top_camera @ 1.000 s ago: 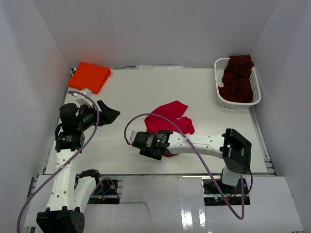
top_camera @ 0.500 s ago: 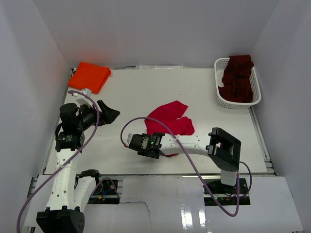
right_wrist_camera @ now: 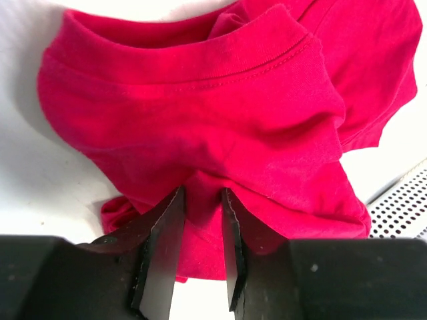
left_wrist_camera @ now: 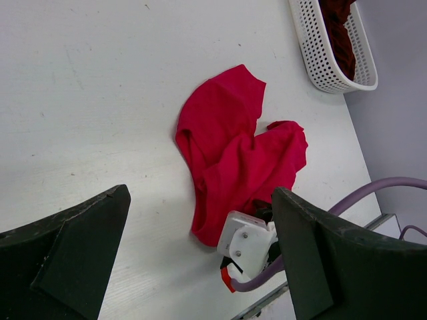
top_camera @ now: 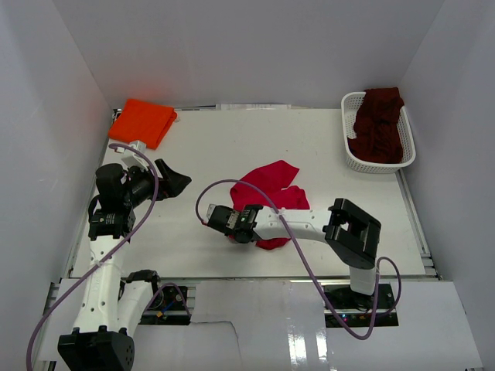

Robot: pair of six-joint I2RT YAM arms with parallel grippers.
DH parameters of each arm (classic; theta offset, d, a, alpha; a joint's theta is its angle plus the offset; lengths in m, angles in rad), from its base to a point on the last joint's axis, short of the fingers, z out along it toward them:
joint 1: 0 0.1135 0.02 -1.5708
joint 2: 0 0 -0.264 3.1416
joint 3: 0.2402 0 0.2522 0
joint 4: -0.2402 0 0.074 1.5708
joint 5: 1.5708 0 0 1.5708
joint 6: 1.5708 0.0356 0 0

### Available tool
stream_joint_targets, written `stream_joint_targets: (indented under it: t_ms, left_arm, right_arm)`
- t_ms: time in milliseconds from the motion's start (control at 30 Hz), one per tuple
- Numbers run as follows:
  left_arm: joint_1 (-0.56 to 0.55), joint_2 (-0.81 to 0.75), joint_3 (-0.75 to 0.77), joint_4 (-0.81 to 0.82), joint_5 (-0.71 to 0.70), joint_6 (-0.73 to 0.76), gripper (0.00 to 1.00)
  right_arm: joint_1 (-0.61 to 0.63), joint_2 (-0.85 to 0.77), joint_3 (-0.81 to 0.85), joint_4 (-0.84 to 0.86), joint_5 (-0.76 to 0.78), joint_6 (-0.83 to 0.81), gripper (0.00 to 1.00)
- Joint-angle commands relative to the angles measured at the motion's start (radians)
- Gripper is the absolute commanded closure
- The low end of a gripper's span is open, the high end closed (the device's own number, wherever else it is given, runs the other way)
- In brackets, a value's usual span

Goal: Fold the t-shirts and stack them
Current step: Flatten out the tshirt

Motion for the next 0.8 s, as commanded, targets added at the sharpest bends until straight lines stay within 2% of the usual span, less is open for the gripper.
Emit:
stream_joint_targets:
  t_ms: [0, 100, 200, 300, 400, 533, 700, 767]
  left_arm:
    - [-0.006, -0.005, 0.0, 0.005, 0.0, 0.012, 0.02]
    - [-0.006, -0.004, 0.0, 0.005, 0.0, 0.013, 0.02]
    - [-0.006, -0.005, 0.0, 0.005, 0.0, 0.013, 0.02]
    - [-0.006, -0.004, -0.001, 0.005, -0.001, 0.012, 0.02]
    - [-0.006, -0.002, 0.0, 0.005, 0.002, 0.013, 0.02]
    - [-0.006, -0.004, 0.0, 0.005, -0.001, 0.012, 0.02]
    - [-0.006, -0.005, 0.0, 0.005, -0.001, 0.012, 0.02]
    - [-0.006, -0.005, 0.0, 0.005, -0.003, 0.013, 0.02]
  right_arm:
    - [-0.01, 0.024, 0.01, 0.022, 0.028, -0.002, 0.66]
    - [-0.012, 0.032, 0.019, 0.004, 0.034, 0.003, 0.65]
    - [-0.012, 0.024, 0.016, 0.006, 0.033, 0.007, 0.75]
    - [-0.012, 0.017, 0.033, -0.002, 0.028, 0.012, 0.78]
    - [-0.012, 0.015, 0.092, -0.052, 0.002, 0.026, 0.77]
    - [-0.008, 0.026, 0.177, -0.135, -0.01, 0.044, 0.66]
    - [-0.007, 0.017, 0.182, -0.151, -0.002, 0.044, 0.64]
    - [-0.007, 0.017, 0.18, -0.154, 0.001, 0.046, 0.69]
